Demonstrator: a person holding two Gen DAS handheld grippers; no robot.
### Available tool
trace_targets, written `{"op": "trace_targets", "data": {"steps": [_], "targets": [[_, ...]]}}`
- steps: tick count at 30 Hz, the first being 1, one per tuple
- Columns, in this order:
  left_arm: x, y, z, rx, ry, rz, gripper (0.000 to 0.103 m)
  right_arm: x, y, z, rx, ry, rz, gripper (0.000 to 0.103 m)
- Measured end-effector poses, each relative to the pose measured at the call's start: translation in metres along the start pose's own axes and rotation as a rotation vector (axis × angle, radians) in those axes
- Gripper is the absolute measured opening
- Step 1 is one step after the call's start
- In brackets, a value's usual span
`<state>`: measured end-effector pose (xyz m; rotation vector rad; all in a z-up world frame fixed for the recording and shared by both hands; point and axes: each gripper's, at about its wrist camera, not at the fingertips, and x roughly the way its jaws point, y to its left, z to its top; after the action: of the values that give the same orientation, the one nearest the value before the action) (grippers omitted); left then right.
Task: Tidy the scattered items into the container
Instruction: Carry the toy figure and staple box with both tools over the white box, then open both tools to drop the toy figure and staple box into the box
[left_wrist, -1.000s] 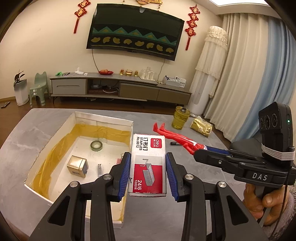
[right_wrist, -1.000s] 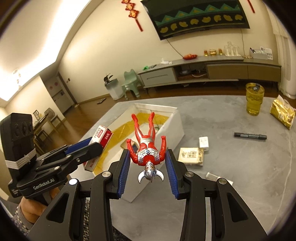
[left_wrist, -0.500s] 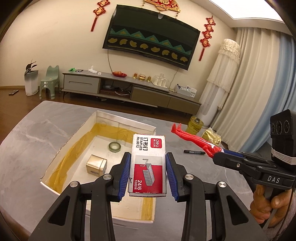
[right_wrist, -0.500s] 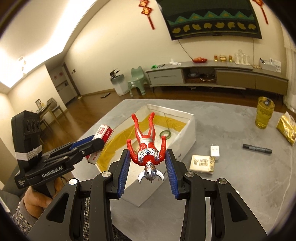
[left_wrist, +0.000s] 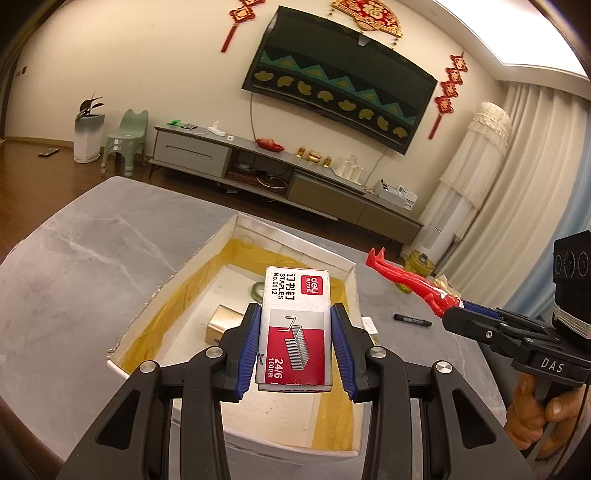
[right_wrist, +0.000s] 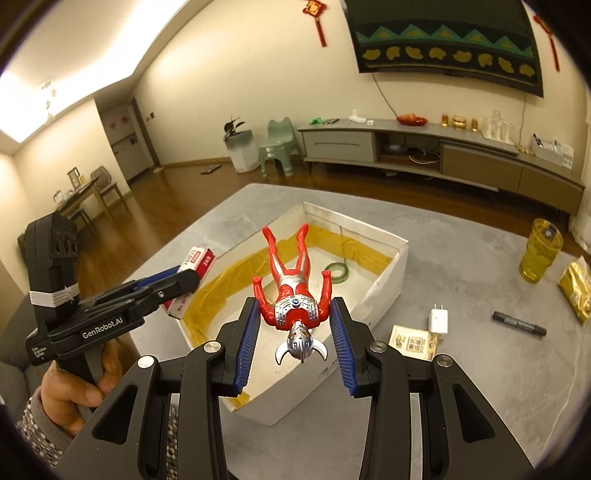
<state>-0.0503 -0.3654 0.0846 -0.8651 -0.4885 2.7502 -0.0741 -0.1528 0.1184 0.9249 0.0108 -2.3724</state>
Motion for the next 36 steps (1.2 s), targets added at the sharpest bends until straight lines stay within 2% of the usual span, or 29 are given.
{"op": "trace_targets", "data": {"steps": [5, 11, 17, 27, 36], "targets": [[0.008, 0.007, 0.001, -0.003, 0.013, 0.005, 0.039, 0.024, 0.006, 0.011, -0.033, 0.034, -0.008, 0.040], [0.023, -0.006, -0.008, 0.076, 0.047, -0.013, 0.039, 0.056, 0.013, 0.022, -0.068, 0.080, -0.017, 0.040], [0.036, -0.017, -0.014, 0.116, 0.105, -0.078, 0.039, 0.086, 0.016, 0.033, -0.083, 0.121, -0.019, 0.041], [0.055, -0.001, -0.022, 0.048, 0.175, -0.119, 0.039, 0.133, 0.010, 0.053, -0.069, 0.183, -0.006, 0.040], [0.067, -0.004, -0.026, 0.057, 0.208, -0.110, 0.039, 0.181, 0.000, 0.067, -0.026, 0.274, 0.016, 0.040]]}}
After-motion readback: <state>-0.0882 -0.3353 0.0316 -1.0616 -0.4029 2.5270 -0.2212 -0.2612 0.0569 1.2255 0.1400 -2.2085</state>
